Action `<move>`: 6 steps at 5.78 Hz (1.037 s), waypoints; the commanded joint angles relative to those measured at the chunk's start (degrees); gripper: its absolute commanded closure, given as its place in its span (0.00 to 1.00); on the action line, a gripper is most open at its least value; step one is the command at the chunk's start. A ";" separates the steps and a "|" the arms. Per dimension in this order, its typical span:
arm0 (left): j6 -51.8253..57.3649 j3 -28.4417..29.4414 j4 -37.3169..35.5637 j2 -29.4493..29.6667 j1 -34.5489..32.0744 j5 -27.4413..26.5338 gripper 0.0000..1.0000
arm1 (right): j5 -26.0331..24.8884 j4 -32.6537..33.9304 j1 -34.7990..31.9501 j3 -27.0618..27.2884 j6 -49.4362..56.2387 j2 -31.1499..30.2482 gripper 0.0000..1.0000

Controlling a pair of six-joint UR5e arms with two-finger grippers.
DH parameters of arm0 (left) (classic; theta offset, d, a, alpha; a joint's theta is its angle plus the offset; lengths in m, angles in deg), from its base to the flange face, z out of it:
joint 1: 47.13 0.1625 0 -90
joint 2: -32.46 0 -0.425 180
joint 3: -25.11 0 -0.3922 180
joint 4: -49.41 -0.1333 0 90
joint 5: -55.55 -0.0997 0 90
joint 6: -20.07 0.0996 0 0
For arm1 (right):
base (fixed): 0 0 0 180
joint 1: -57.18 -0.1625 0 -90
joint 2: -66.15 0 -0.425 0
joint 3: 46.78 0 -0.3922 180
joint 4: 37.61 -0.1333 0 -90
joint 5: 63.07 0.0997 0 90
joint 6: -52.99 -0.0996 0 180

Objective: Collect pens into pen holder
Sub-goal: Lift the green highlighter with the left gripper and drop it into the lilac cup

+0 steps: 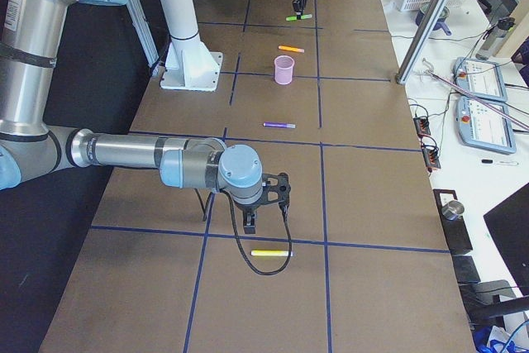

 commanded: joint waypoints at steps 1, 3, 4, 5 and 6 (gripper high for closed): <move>-6.73 -0.07 3.56 8.95 6.54 -9.59 1.00 | 0.00 -0.17 0.09 0.00 -0.09 0.09 0.00; -14.29 1.08 13.82 9.07 20.57 -38.87 1.00 | 0.00 -0.17 0.26 0.00 -0.18 0.09 0.00; -17.36 2.21 15.18 9.24 23.85 -45.79 1.00 | 0.17 -0.17 0.26 0.00 -0.18 0.09 0.00; -17.48 3.09 15.45 9.68 25.01 -47.51 0.98 | 0.26 -0.17 0.35 0.00 -0.18 0.09 0.00; -17.40 4.06 15.45 10.82 25.02 -47.53 0.94 | 0.35 -0.17 0.35 0.00 -0.18 0.09 0.00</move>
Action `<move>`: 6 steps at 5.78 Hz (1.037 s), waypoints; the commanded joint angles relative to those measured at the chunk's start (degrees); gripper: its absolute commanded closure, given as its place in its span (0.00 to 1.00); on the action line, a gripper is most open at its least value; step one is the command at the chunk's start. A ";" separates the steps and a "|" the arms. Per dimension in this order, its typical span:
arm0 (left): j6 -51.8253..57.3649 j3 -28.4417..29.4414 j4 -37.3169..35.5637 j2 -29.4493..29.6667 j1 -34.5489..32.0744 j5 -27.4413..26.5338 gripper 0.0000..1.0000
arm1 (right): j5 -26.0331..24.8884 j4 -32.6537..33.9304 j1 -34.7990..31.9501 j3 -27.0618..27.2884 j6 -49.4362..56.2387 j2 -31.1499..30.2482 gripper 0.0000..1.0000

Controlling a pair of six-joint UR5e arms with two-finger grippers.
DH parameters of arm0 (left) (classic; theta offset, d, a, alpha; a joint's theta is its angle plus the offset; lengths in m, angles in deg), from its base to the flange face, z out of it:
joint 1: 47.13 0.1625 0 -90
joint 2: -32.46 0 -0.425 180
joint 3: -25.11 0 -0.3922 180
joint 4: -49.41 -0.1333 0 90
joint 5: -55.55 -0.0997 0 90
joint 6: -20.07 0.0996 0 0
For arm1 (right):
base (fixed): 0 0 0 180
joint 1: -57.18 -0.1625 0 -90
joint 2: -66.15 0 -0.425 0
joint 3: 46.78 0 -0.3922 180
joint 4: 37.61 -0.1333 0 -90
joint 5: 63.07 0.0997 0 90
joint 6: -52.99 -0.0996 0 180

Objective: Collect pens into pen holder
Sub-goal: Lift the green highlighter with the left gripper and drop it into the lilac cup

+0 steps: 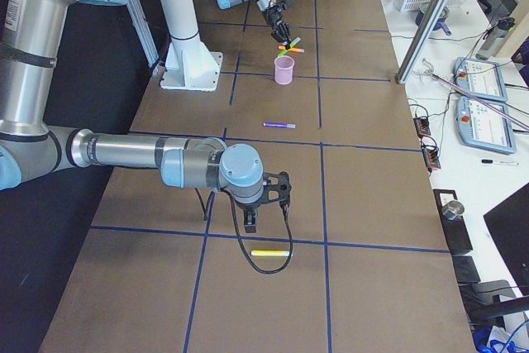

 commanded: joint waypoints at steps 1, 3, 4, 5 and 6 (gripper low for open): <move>-0.03 1.73 0.15 1.24 0.58 -1.23 0.89 | 0.09 0.00 0.03 -0.26 0.00 -0.09 0.00; -0.03 1.91 1.11 1.42 0.49 -3.68 0.85 | 0.09 0.00 0.12 -0.35 0.00 -0.09 0.00; 0.05 2.00 1.11 1.42 0.49 -3.69 0.70 | 0.09 0.00 0.12 -0.35 0.00 -0.09 0.00; -0.21 2.43 1.11 1.34 0.49 -3.69 0.26 | 0.18 0.00 0.12 -0.35 0.00 -0.17 0.00; 0.23 3.22 1.11 1.07 0.58 -3.60 0.12 | 0.27 0.00 0.12 -0.35 0.00 -0.17 0.00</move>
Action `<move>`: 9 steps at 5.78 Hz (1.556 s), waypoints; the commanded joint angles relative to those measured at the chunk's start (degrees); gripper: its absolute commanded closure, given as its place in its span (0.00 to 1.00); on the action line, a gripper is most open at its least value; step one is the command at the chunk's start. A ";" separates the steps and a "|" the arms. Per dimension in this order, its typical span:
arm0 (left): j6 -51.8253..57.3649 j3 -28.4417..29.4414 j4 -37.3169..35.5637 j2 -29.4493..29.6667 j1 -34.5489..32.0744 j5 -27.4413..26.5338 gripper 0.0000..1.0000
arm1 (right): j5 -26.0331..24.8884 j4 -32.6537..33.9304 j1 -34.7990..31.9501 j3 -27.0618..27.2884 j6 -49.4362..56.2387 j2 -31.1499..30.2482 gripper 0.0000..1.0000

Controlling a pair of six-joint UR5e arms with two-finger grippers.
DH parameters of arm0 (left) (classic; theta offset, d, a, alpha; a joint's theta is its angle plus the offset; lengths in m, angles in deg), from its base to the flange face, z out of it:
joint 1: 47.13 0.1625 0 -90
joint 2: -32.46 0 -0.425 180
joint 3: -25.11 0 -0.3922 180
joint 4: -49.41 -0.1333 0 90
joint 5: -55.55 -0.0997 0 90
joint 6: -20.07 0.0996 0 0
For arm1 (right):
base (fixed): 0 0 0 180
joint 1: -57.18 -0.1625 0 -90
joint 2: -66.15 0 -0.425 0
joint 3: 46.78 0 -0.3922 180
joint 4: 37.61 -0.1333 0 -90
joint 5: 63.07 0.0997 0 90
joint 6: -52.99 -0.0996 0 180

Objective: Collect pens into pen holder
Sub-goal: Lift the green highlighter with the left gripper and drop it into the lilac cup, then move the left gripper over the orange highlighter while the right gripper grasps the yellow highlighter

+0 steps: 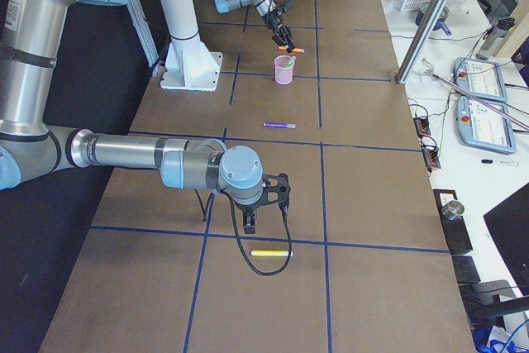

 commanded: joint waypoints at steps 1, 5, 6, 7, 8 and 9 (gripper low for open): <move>0.34 1.52 -0.07 0.07 0.15 0.31 0.00 | 0.00 0.00 0.00 0.00 0.09 -0.03 0.00; 0.52 -4.32 -18.94 -1.59 -12.11 23.97 0.00 | -3.15 -0.09 6.23 -2.90 -0.44 1.56 0.00; 0.60 -9.32 -27.50 -4.04 -15.98 29.78 0.00 | -7.52 -0.18 8.77 -4.38 -0.88 3.38 0.00; 1.13 -14.67 -28.80 -9.20 -17.32 30.62 0.00 | -8.00 -0.18 9.66 -10.92 -0.97 8.28 0.00; 7.92 -18.56 -30.73 -14.82 -18.12 31.50 0.00 | -7.92 -0.26 9.84 -19.60 -1.23 13.11 0.01; 10.86 -20.42 -32.23 -17.83 -18.56 31.34 0.00 | -7.65 -6.35 9.85 -26.47 -1.67 14.20 0.01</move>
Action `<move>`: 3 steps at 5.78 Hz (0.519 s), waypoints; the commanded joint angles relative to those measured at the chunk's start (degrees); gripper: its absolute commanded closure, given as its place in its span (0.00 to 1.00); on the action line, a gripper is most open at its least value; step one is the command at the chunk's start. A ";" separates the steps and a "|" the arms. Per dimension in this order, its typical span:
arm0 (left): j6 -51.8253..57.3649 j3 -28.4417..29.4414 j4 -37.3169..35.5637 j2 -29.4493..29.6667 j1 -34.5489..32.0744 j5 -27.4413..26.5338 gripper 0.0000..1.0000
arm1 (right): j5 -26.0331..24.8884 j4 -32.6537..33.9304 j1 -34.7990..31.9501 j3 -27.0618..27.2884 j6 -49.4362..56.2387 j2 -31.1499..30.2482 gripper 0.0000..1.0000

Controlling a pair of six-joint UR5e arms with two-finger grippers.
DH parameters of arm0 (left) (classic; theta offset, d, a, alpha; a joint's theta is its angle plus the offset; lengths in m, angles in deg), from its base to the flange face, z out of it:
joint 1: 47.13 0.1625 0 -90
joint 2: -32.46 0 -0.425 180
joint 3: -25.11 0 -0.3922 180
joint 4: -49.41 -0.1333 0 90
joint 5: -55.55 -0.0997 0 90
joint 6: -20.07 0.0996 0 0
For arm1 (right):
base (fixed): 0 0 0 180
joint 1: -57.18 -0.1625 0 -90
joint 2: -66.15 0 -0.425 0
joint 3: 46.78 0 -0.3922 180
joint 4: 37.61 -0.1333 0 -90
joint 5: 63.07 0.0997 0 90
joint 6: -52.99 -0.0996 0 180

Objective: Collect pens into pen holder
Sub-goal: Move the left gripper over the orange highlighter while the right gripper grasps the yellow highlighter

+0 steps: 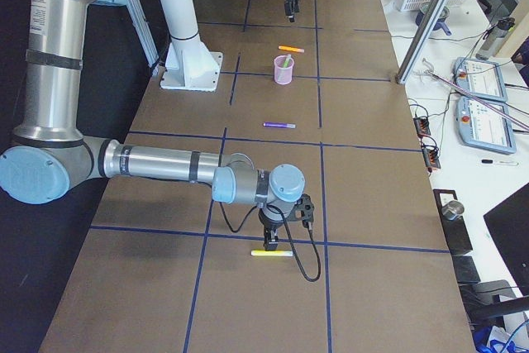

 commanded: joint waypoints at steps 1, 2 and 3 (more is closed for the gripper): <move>3.58 -2.65 -1.71 -3.85 -0.55 0.34 0.00 | 0.18 -11.06 2.66 -11.02 -8.04 2.62 0.02; 3.58 -2.74 -1.71 -3.86 -0.54 0.34 0.00 | -0.16 -15.82 5.12 -12.89 -13.34 2.71 0.05; 3.58 -2.74 -1.71 -3.86 -0.54 0.25 0.00 | -0.26 -20.05 5.76 -15.17 -13.56 2.88 0.08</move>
